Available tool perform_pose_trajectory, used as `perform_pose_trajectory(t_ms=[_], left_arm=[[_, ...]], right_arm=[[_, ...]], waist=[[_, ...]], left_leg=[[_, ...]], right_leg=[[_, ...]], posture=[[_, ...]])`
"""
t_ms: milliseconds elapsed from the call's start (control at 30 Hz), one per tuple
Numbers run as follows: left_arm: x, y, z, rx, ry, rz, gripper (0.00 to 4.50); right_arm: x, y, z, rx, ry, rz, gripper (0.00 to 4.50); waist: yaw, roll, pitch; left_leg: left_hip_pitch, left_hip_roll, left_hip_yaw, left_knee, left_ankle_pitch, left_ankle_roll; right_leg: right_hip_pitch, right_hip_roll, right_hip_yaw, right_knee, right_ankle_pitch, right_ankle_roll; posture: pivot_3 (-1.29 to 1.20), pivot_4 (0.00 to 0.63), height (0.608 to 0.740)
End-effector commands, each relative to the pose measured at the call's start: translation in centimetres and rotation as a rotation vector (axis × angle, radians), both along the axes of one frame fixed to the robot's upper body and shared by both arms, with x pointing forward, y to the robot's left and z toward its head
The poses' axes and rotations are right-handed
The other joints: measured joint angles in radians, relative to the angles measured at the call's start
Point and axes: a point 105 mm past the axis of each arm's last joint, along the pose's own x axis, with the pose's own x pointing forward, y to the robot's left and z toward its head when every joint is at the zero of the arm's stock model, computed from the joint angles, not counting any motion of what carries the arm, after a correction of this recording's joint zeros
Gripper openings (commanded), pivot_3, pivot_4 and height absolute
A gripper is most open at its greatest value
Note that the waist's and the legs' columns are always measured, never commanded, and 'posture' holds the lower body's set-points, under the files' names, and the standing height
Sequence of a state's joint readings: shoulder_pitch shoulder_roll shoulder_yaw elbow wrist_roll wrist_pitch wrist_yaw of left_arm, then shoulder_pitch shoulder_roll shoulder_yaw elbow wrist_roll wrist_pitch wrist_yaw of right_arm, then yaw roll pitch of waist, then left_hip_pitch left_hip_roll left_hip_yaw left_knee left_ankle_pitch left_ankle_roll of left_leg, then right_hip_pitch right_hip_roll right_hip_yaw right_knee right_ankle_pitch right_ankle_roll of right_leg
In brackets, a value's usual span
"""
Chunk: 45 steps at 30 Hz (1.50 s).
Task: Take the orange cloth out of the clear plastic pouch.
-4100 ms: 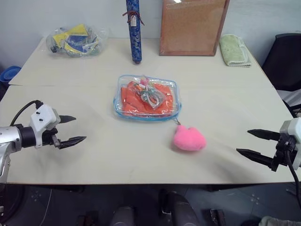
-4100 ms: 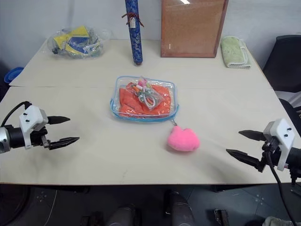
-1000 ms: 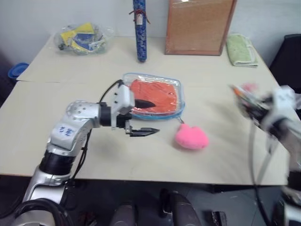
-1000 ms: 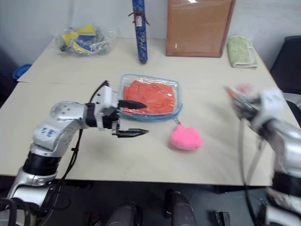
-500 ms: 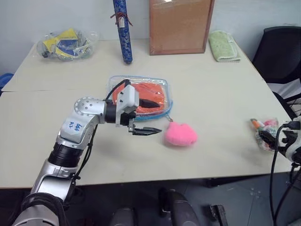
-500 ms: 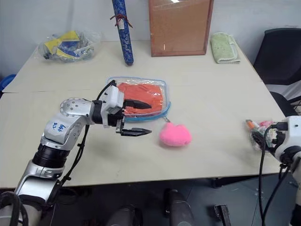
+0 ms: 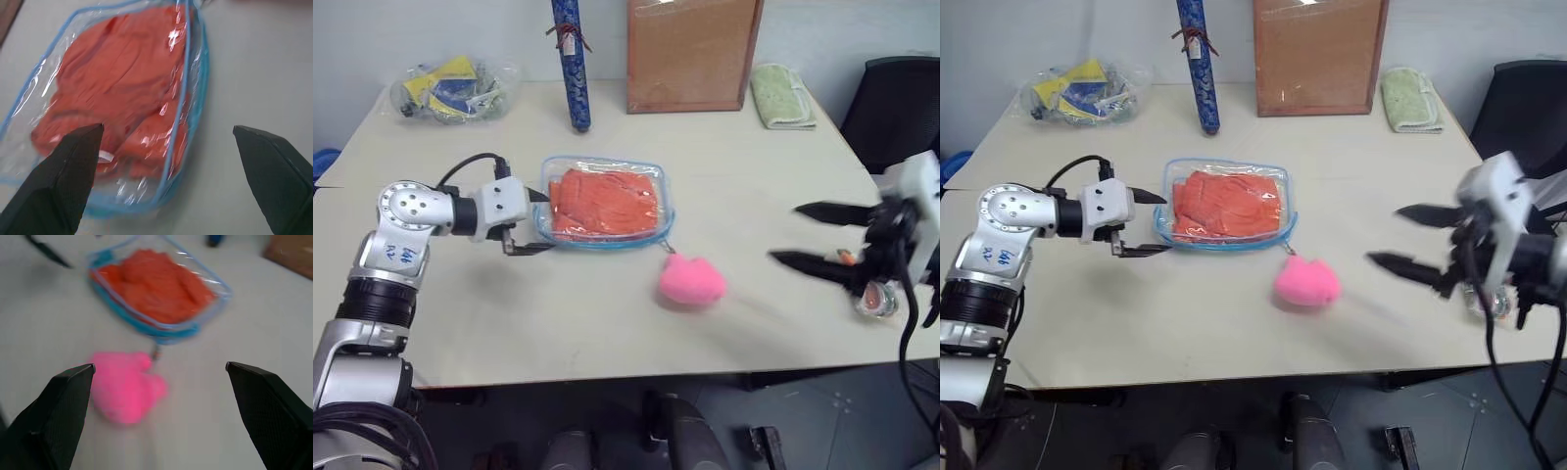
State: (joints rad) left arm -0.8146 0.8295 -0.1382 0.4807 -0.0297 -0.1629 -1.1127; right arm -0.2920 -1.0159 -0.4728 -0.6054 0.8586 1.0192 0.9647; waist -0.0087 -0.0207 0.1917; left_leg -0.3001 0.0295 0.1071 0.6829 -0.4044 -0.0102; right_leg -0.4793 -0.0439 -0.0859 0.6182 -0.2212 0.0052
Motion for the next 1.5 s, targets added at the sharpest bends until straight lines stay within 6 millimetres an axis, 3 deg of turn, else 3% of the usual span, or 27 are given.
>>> perform_pose_trajectory(t_ms=[33,233,300,500,733,900,1200,1500], left_arm=[[0.6,-0.3,0.6,0.040,-0.068,-0.014,4.50],[1.3,-0.8,-1.1,0.105,-0.092,-0.039,4.50],[1.8,-1.2,-0.8,0.065,-0.101,-0.031,4.11],[2.0,-2.4,-0.8,0.009,-0.092,-0.061,2.28],[0.4,-2.2,-2.4,0.073,-0.013,-0.138,0.04],[-0.9,-1.6,-2.0,0.072,0.003,-0.179,0.04],[-3.7,1.3,-2.4,0.162,0.002,-0.201,0.04],[-3.8,0.8,-3.3,0.135,-0.018,-0.192,0.04]], right_arm=[[-1.0,1.7,0.5,-0.020,-0.027,0.088,4.46],[-0.6,2.5,0.3,-0.004,-0.026,0.110,4.46],[-0.4,2.3,0.2,-0.013,-0.025,0.102,4.50],[-0.2,1.8,-0.1,-0.022,-0.018,0.080,4.50],[-0.4,1.8,-0.3,-0.025,-0.012,0.084,4.50],[-0.5,1.6,-0.6,-0.036,-0.001,0.088,4.50],[-0.9,1.7,-1.1,-0.042,0.027,0.126,4.50],[-0.3,0.8,-2.7,-0.079,0.061,0.074,4.50]], waist=[[0.009,-0.001,0.000],[0.021,-0.001,-0.001],[0.026,-0.001,-0.001],[0.032,-0.002,-0.001],[0.030,-0.002,-0.001],[0.030,-0.002,-0.001],[0.027,-0.002,-0.001],[0.033,-0.002,-0.001]], left_leg=[[0.000,0.000,0.000,0.001,-0.001,0.001],[-0.006,-0.001,0.001,0.007,-0.005,0.009],[-0.008,0.000,0.001,0.008,-0.006,0.009],[-0.015,0.000,0.005,0.017,-0.007,0.010],[-0.015,0.000,0.005,0.018,-0.006,0.009],[-0.015,0.001,0.006,0.019,-0.006,0.009],[-0.015,0.001,0.002,0.018,-0.006,0.009],[-0.015,0.001,0.001,0.018,-0.007,0.010]], right_leg=[[0.000,0.000,-0.001,0.000,0.001,0.001],[-0.001,-0.002,-0.005,-0.007,0.004,0.006],[-0.001,-0.002,-0.006,-0.008,0.005,0.007],[-0.002,-0.002,-0.010,-0.006,0.006,0.007],[-0.002,-0.002,-0.009,-0.005,0.007,0.006],[-0.002,-0.002,-0.009,-0.005,0.007,0.006],[-0.002,-0.002,-0.007,-0.005,0.008,0.006],[-0.001,-0.002,-0.006,-0.006,0.008,0.006]], posture=[[0.00,0.150,0.740],[0.00,0.150,0.740],[0.00,0.150,0.740],[0.00,0.150,0.740],[0.00,0.150,0.740],[0.00,0.150,0.740],[0.00,0.150,0.740],[0.00,0.150,0.740]])
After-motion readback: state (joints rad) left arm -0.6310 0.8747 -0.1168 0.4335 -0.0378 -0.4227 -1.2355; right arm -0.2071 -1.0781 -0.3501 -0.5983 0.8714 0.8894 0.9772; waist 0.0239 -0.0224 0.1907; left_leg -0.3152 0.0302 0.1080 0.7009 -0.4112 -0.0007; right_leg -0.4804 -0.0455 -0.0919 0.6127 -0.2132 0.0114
